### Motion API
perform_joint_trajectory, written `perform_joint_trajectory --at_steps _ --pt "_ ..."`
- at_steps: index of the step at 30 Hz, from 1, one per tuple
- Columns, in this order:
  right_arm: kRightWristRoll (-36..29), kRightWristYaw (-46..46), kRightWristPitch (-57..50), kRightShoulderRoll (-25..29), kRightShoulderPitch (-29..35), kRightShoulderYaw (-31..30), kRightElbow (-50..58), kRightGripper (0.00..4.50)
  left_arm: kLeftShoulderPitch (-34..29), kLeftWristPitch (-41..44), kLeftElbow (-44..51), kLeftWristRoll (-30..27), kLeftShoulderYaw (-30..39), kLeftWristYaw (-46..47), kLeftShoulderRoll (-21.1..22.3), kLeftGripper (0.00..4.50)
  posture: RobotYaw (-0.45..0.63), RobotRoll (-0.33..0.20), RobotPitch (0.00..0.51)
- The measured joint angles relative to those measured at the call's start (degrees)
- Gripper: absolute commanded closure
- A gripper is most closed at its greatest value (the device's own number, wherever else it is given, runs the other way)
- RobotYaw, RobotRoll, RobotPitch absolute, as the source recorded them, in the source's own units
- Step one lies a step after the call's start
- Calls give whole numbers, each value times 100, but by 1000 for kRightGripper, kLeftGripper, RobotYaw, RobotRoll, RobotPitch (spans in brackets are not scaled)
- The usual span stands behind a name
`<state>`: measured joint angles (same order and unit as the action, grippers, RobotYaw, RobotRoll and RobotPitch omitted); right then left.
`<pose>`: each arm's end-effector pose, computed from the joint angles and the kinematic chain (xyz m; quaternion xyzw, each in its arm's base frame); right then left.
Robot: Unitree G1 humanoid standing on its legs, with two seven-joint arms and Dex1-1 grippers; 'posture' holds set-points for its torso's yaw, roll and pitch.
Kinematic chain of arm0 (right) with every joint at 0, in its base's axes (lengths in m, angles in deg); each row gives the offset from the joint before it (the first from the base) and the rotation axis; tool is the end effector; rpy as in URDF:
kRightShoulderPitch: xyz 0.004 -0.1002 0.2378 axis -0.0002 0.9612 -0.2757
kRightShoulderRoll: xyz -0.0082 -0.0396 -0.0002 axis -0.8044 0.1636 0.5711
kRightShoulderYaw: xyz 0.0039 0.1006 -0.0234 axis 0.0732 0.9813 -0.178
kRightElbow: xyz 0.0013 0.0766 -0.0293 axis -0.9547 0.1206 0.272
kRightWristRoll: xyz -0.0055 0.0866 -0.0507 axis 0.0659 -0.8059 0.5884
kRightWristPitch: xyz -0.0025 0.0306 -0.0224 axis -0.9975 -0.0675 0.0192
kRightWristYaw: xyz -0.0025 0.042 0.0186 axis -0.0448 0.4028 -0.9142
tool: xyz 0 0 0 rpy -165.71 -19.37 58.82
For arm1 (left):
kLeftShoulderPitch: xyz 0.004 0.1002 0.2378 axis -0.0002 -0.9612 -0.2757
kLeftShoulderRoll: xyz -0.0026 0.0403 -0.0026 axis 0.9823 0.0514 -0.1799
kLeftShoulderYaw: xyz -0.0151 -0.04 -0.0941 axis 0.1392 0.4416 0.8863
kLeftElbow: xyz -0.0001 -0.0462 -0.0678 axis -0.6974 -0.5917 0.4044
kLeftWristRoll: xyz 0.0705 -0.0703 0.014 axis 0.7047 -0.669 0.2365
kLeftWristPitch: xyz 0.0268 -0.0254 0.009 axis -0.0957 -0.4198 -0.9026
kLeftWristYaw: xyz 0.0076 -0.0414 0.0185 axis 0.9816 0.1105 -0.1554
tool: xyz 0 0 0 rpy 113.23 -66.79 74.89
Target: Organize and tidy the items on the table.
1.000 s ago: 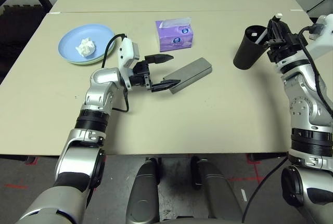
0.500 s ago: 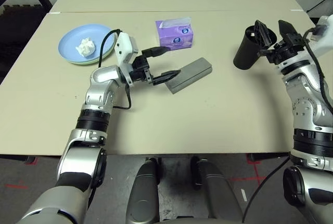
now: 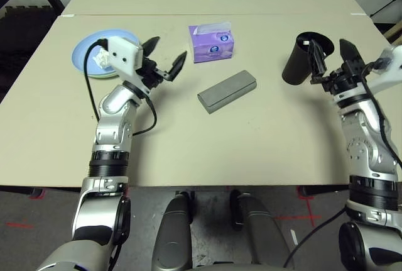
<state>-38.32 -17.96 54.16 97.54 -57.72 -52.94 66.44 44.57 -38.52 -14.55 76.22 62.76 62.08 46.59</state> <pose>0.2543 -0.2350 0.1545 0.0321 -0.2057 0.0469 0.9770 0.2970 0.2245 0.1711 0.0912 -0.2052 -0.1589 0.9614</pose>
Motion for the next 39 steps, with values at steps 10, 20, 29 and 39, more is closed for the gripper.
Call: perform_joint_trajectory --at_steps 10,20,29,39 --pt "308 -25 583 207 -137 34 -850 10 -821 -279 -3 182 752 1073 298 0 96 0 192" --pt "306 -128 789 165 -61 75 -1009 10 -1264 -283 34 138 971 1336 303 0 94 0 190" --pt "55 -137 763 139 400 206 -860 10 -1055 -305 -105 -46 1075 1206 499 0 73 0 187" --pt "-193 172 496 375 605 288 -605 10 -1020 -330 -272 -159 1074 1052 516 0 69 0 187"
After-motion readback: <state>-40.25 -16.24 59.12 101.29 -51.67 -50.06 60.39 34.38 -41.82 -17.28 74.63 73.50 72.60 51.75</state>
